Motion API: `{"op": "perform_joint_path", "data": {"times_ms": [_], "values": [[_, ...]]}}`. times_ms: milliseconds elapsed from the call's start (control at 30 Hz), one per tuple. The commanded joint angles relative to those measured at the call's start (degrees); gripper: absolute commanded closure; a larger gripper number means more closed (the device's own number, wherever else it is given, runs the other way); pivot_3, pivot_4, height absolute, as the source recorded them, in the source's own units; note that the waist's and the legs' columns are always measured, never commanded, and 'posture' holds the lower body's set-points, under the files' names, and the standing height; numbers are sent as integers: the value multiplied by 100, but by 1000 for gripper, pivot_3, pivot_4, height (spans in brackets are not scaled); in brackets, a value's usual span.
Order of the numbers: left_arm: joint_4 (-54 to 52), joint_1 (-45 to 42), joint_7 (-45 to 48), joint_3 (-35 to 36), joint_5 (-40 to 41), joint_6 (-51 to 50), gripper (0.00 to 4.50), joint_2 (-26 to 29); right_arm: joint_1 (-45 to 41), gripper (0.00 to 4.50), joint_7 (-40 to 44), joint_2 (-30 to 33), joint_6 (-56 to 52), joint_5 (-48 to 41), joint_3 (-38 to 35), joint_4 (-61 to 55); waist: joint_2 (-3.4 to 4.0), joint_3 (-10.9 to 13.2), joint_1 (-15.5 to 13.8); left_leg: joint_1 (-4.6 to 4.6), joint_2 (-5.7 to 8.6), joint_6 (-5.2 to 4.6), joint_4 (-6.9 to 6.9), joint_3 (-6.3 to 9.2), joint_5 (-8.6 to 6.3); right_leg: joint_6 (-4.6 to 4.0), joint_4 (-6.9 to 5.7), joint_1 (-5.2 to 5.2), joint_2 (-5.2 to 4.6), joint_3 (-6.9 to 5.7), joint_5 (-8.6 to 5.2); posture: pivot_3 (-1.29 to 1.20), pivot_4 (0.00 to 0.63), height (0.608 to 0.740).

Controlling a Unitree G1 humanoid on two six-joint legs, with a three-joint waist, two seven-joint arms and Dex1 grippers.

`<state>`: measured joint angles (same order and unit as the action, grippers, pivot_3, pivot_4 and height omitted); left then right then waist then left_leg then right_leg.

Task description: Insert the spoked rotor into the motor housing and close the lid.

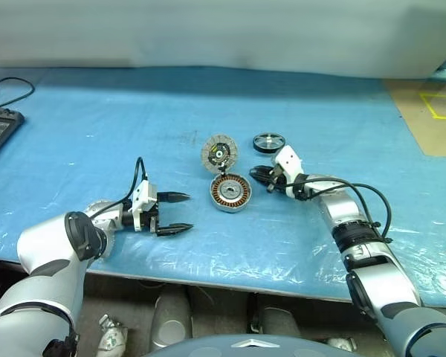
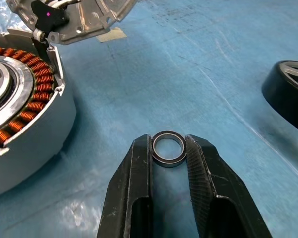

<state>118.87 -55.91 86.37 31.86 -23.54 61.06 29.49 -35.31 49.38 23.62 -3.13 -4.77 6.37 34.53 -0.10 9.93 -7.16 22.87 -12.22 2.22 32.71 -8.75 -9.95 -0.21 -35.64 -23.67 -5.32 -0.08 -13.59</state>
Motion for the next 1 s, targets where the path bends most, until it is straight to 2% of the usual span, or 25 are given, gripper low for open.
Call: {"op": "perform_joint_path", "data": {"times_ms": [33,167,400,1000], "values": [[113,37,74,29,44,54,98,28,164,3924,252,129,-459,-421,-208,-1224,0,0,1,11,0,-9,0,0,6,0,-1,-12,0,1,0,0,150,740],[113,38,75,8,39,60,98,8,390,3924,484,159,-965,-582,-50,-2109,0,0,10,18,-3,-11,1,0,8,2,-5,-23,5,0,1,0,150,740],[113,33,49,-30,32,68,98,-14,694,3924,709,3,-1516,-712,333,-2898,0,0,4,18,-3,6,-3,1,-1,2,-2,-23,4,0,1,0,150,740],[69,106,-55,-93,53,133,98,-2,752,3924,681,-71,-1491,-583,568,-2870,0,0,7,18,0,14,-3,1,1,4,-3,-25,3,2,2,0,150,740]]}}
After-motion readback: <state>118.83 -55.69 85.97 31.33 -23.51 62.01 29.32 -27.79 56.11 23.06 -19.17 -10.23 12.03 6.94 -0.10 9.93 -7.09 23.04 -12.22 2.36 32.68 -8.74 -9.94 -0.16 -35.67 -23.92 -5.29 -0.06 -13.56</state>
